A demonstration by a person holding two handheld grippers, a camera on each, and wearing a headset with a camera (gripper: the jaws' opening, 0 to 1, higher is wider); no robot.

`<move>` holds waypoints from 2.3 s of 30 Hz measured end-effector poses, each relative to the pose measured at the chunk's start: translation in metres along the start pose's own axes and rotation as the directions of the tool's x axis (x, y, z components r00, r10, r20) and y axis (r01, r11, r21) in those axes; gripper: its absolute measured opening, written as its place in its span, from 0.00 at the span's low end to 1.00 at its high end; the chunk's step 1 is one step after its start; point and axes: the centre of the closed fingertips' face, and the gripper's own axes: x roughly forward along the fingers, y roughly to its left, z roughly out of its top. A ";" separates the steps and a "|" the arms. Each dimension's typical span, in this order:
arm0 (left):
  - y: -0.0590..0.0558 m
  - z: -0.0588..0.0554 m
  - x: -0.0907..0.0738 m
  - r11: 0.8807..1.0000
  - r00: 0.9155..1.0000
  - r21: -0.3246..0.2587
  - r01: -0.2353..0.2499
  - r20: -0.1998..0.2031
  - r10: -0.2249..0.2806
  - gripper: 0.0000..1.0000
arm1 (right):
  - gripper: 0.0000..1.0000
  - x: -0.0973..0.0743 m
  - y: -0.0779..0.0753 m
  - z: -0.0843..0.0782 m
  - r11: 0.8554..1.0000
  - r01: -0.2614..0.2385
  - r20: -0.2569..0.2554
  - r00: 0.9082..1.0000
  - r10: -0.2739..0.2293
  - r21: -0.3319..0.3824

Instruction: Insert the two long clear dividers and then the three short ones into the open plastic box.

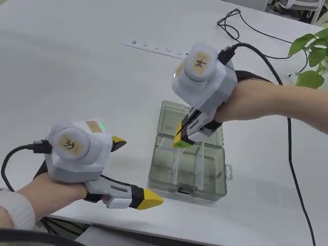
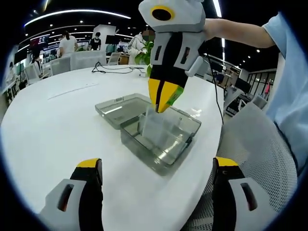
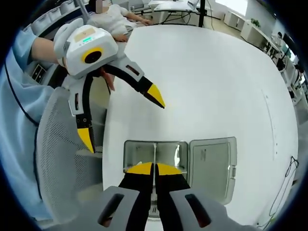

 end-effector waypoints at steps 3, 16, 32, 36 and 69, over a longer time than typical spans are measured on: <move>0.000 -0.001 0.000 1.000 1.000 -0.005 -0.002 -0.002 0.002 0.96 | 0.02 0.002 -0.001 0.000 1.000 0.002 0.001 1.000 -0.002 -0.002; 0.000 -0.003 0.000 1.000 1.000 -0.016 0.000 0.000 0.000 0.94 | 0.02 0.020 -0.001 -0.003 1.000 0.019 -0.026 0.999 -0.020 -0.018; 0.000 -0.006 -0.001 1.000 1.000 -0.019 -0.001 -0.008 0.001 0.93 | 0.02 0.045 -0.003 -0.008 1.000 0.023 -0.075 0.997 -0.024 -0.019; 0.000 -0.006 -0.002 1.000 1.000 -0.020 -0.001 -0.007 0.001 0.93 | 0.02 0.049 -0.003 -0.011 0.999 0.027 -0.085 0.996 -0.028 -0.019; -0.002 0.003 -0.006 1.000 1.000 0.013 -0.002 -0.023 0.003 0.92 | 0.54 0.027 -0.004 0.002 0.998 0.050 0.134 0.990 -0.043 -0.048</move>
